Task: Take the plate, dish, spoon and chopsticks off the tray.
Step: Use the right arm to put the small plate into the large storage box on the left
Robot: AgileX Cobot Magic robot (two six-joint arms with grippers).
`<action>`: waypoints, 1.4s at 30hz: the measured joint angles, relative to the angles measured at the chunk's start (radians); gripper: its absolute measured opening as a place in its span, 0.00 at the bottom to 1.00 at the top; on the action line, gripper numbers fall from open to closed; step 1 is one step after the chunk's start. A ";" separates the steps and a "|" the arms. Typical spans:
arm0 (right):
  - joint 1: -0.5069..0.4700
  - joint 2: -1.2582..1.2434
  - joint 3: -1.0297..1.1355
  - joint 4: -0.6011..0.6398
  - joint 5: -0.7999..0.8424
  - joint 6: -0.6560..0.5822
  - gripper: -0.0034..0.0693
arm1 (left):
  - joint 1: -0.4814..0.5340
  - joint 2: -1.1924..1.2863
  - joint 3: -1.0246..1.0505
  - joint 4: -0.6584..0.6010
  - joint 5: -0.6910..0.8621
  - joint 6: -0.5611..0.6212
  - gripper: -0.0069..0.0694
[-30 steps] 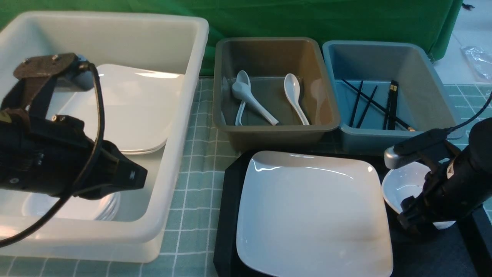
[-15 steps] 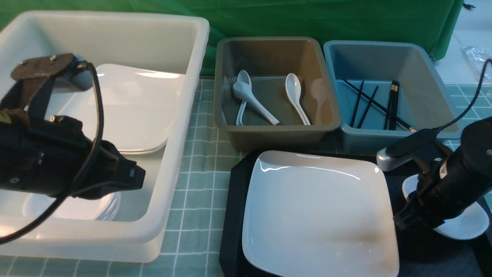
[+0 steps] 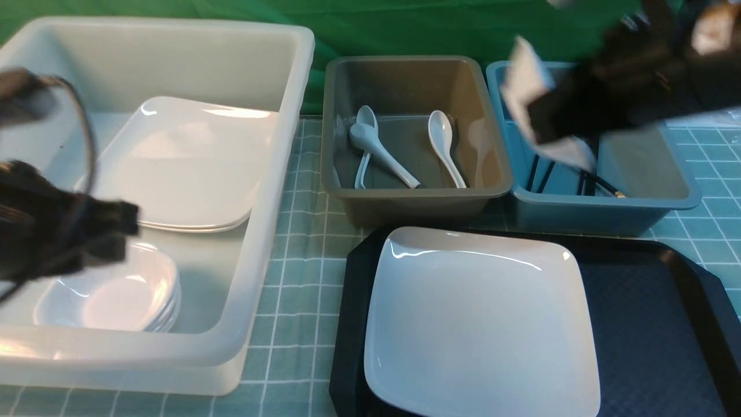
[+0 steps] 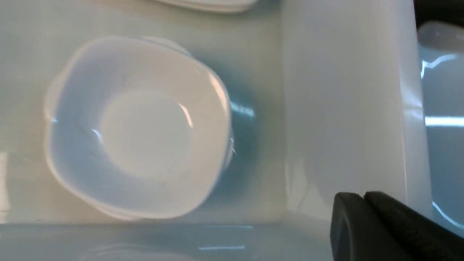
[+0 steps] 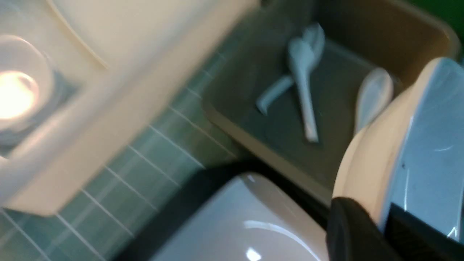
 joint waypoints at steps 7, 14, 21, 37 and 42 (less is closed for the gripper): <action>0.274 0.305 -0.315 0.020 -0.068 -0.059 0.13 | 0.227 -0.121 -0.057 0.019 -0.003 -0.034 0.11; 0.418 0.590 -0.537 0.028 -0.096 -0.080 0.13 | 0.264 -0.165 -0.057 0.008 -0.002 -0.044 0.11; 0.490 0.845 -0.708 0.028 -0.111 -0.107 0.13 | 0.264 -0.181 -0.057 0.005 -0.002 -0.044 0.11; 0.506 0.921 -0.741 0.012 -0.174 -0.118 0.67 | 0.264 -0.181 -0.057 0.005 -0.002 -0.040 0.11; 0.505 0.875 -0.743 0.010 -0.039 -0.106 0.83 | 0.264 -0.181 -0.057 0.005 -0.002 -0.032 0.11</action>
